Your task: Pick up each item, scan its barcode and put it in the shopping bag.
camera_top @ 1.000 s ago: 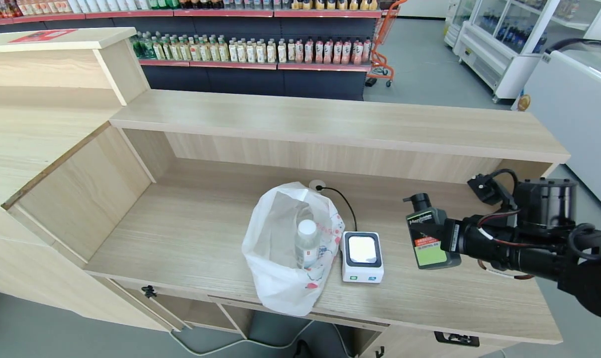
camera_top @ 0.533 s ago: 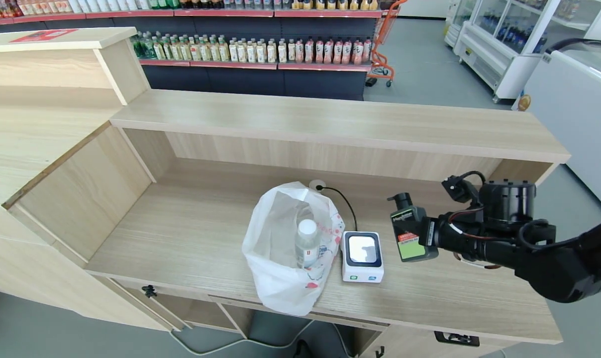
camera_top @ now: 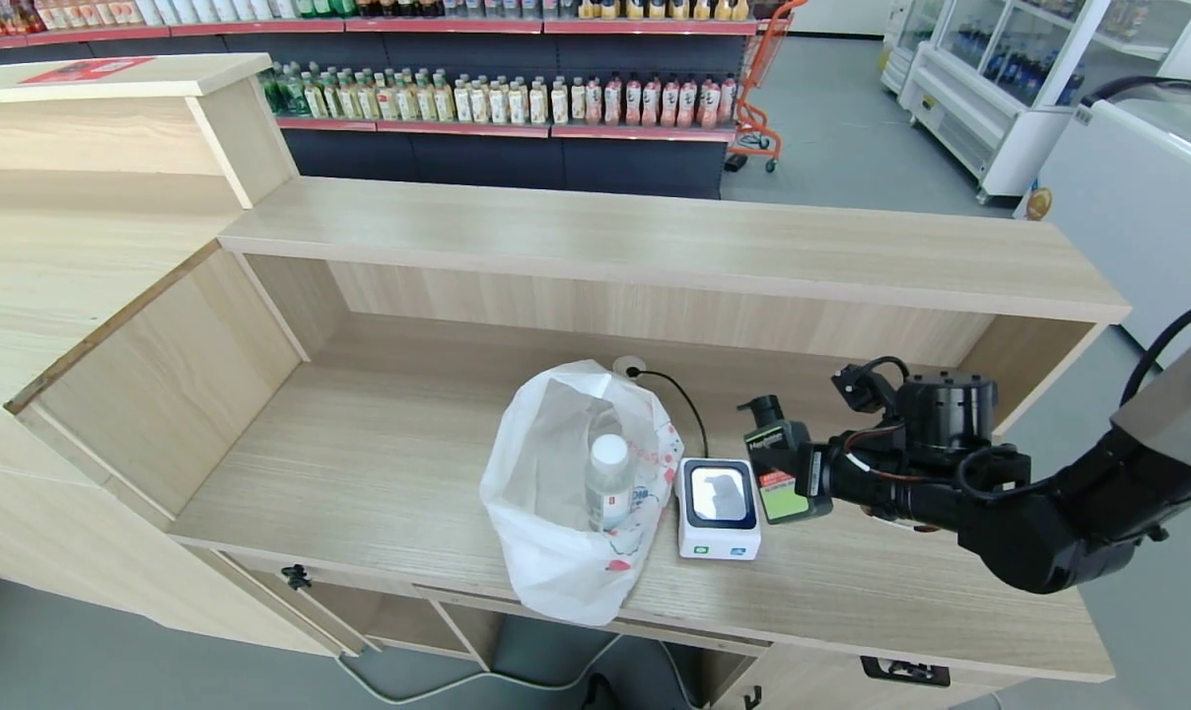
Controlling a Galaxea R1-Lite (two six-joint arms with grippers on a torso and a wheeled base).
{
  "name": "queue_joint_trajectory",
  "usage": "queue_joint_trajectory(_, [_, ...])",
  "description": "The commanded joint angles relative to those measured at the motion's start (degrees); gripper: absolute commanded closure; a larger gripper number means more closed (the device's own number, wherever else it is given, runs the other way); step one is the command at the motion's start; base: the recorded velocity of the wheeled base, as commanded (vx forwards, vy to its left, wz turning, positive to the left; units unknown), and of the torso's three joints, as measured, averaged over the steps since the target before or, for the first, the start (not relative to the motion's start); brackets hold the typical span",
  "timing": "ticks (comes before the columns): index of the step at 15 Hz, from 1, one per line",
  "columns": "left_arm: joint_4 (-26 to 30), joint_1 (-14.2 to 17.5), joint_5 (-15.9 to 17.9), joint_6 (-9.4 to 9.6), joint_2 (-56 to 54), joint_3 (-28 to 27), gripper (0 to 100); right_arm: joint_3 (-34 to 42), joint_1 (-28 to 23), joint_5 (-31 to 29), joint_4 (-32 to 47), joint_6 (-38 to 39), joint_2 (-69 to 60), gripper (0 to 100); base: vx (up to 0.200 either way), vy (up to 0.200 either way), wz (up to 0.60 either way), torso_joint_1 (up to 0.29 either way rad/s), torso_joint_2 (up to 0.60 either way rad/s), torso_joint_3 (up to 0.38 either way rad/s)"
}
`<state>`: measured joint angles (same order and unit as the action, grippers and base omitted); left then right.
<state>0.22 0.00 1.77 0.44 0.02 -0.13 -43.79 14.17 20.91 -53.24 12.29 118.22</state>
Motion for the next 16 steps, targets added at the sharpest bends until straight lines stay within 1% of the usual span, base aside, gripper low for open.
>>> queue_joint_trajectory(1, [0.0,0.0,0.0,0.00,0.0,0.0,100,-0.7,0.4,0.2,-0.1,0.0,1.5,100,0.000,0.000,0.00,0.000,0.00,0.000])
queue_joint_trajectory(4, [0.0,0.0,0.0,0.00,0.1,0.0,100,-0.7,0.5,1.6,-0.1,-0.2,2.1,100,0.000,0.000,0.00,0.000,0.00,0.000])
queue_joint_trajectory(13, [0.0,0.0,0.0,0.00,0.0,0.0,100,-5.7,1.1,1.8,-1.4,-0.5,6.9,100,0.000,0.000,0.00,0.000,0.00,0.000])
queue_joint_trajectory(16, [0.0,0.0,0.0,0.00,0.1,0.0,100,-7.0,2.3,1.8,-1.5,-0.4,8.3,100,0.000,0.000,0.00,0.000,0.00,0.000])
